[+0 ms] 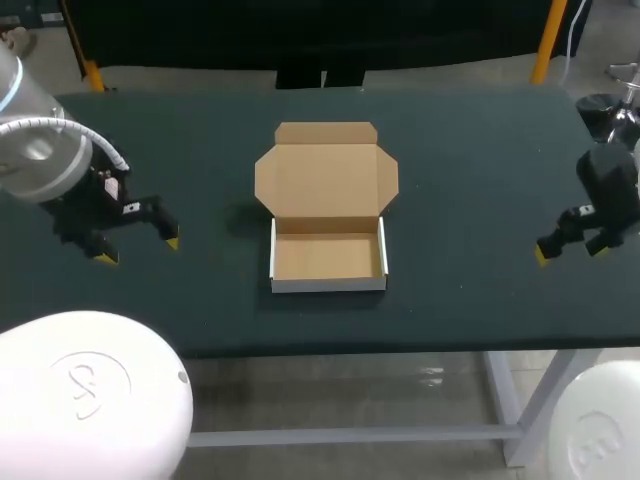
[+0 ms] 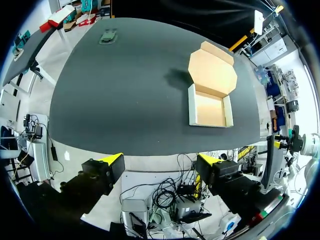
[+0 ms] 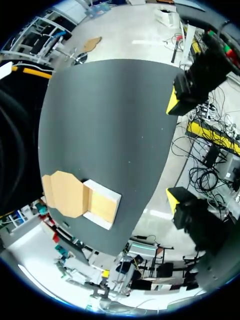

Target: Assemble the packaging by folding the flat box into shape, placing the metal phone stand inside, and closing the box properly

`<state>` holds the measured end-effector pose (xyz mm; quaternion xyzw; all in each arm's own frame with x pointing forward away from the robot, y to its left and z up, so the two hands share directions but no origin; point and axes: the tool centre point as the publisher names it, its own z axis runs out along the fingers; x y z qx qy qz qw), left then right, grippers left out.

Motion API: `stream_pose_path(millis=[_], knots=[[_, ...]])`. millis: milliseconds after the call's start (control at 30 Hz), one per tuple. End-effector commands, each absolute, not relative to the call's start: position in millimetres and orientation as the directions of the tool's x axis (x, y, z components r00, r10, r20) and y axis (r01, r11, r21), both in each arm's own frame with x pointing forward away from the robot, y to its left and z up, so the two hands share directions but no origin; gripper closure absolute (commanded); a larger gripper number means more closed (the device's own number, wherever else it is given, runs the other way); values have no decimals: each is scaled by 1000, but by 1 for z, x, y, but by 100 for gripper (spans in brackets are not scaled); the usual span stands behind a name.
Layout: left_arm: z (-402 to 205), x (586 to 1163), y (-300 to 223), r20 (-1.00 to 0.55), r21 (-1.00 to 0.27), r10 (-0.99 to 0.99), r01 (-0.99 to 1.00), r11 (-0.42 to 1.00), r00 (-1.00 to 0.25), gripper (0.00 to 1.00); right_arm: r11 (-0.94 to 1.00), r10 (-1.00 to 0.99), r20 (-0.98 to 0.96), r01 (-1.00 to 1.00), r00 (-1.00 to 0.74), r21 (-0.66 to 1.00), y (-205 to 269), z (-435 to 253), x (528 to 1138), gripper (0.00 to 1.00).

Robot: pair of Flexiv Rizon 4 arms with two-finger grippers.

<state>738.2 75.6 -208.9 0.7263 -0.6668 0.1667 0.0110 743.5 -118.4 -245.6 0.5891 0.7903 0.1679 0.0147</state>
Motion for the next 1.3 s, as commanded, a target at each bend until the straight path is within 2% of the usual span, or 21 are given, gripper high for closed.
stream_pose_path(millis=[33,667,1300], knots=[[-208,738,75,251,-205,-966,-973,-111,58,0,248,939,161,924,-303,291,-115,-247,737,0],[-208,738,75,251,-205,-966,-973,-111,58,0,248,939,161,924,-303,291,-115,-247,737,0],[-230,781,98,237,-222,-970,-969,-108,54,0,248,939,161,924,-303,291,-115,-247,737,0]])
